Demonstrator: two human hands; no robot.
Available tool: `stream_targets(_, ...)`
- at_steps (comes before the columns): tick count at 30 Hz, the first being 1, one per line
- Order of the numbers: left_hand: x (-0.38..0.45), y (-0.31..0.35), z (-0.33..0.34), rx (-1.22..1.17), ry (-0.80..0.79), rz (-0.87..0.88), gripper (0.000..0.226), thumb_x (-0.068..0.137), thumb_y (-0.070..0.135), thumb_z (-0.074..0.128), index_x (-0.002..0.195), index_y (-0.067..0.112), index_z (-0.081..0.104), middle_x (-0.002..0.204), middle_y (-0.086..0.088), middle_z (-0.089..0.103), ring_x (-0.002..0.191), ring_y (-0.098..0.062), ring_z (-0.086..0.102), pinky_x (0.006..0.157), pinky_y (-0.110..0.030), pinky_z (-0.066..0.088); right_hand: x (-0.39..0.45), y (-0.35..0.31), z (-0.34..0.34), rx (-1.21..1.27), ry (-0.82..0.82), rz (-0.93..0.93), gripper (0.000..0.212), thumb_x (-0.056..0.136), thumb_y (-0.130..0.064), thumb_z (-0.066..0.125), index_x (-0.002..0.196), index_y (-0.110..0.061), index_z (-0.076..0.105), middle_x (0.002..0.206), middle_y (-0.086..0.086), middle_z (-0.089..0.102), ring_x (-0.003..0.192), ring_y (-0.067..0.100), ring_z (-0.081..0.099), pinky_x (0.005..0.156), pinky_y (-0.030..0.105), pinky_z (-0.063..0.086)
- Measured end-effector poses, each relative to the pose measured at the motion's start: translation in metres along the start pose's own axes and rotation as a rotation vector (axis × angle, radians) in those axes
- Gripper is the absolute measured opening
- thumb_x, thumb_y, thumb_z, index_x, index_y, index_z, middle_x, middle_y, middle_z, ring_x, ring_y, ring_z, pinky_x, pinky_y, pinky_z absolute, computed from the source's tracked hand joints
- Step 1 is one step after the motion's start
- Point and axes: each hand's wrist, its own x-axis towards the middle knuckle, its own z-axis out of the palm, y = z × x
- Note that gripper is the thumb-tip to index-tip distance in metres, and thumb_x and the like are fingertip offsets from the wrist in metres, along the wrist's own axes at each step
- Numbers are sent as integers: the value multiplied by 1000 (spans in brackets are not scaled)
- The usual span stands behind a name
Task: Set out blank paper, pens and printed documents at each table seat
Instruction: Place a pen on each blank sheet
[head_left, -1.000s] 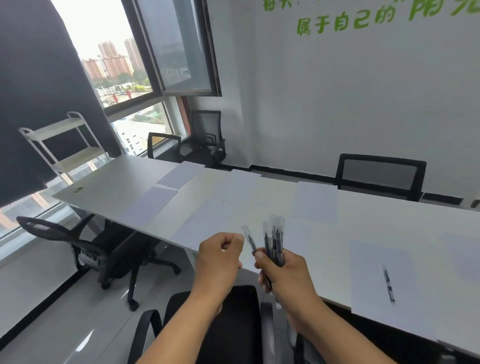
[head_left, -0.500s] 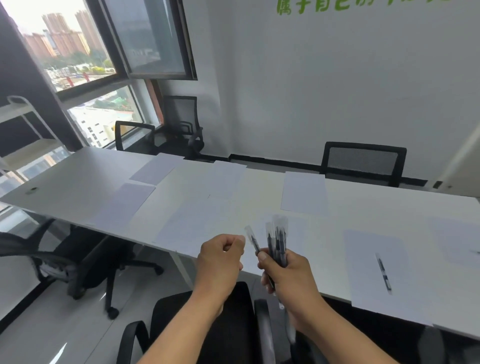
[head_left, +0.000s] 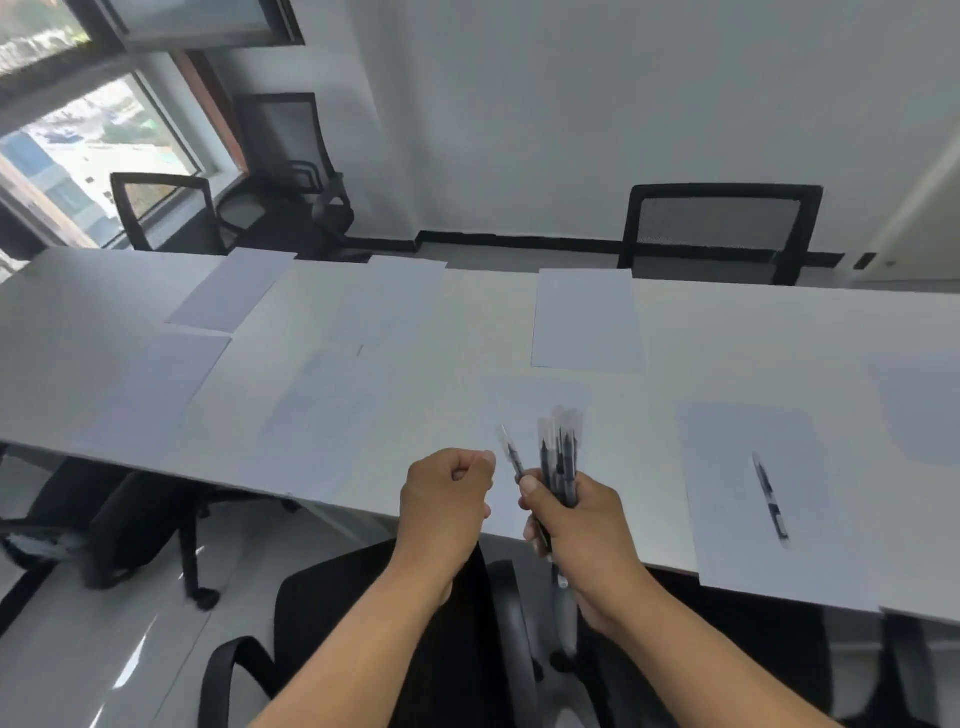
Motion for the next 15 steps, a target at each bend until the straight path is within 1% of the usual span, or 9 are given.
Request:
stream_targets(3,23,-9,29,30,-47,-42,27,107,33,65,87,18,77,80,4,71,67,-8,65,69,-26,49,26,18,-14,20,42,51,12,105,-24,70,102,-14,76,75,6,69,61,15,60,57,25,50)
stream_targets(7,53,-16,58,87,-101,-55,28,106,31,66,83,18,78,88,7,75,58,2,64,68,-25,47,54,40,-25,7,53,105,15,104,-28,70,103,-14,76,74,6,70,61,13,62,62,30,52)
stream_targets(11,80,-31,83,141,-136,-80,34,104,32,70,76,15,78,81,12,76,55,2,62,68,-24,46,80,66,-35,2,60,174,18,104,-30,70,104,-13,75,73,10,71,61,15,62,64,32,53)
stream_targets(13,90,-39,91,164,-144,-92,35,103,33,71,72,17,77,78,13,75,55,2,62,66,-23,45,89,75,-38,28,67,193,18,104,-30,70,105,-13,76,78,17,72,63,17,62,63,32,53)
stream_targets(15,100,-45,97,197,-149,-104,36,102,35,71,71,19,77,78,13,76,58,1,63,67,-23,45,98,82,-39,65,72,214,18,104,-28,71,105,-11,76,81,16,71,65,19,63,62,31,54)
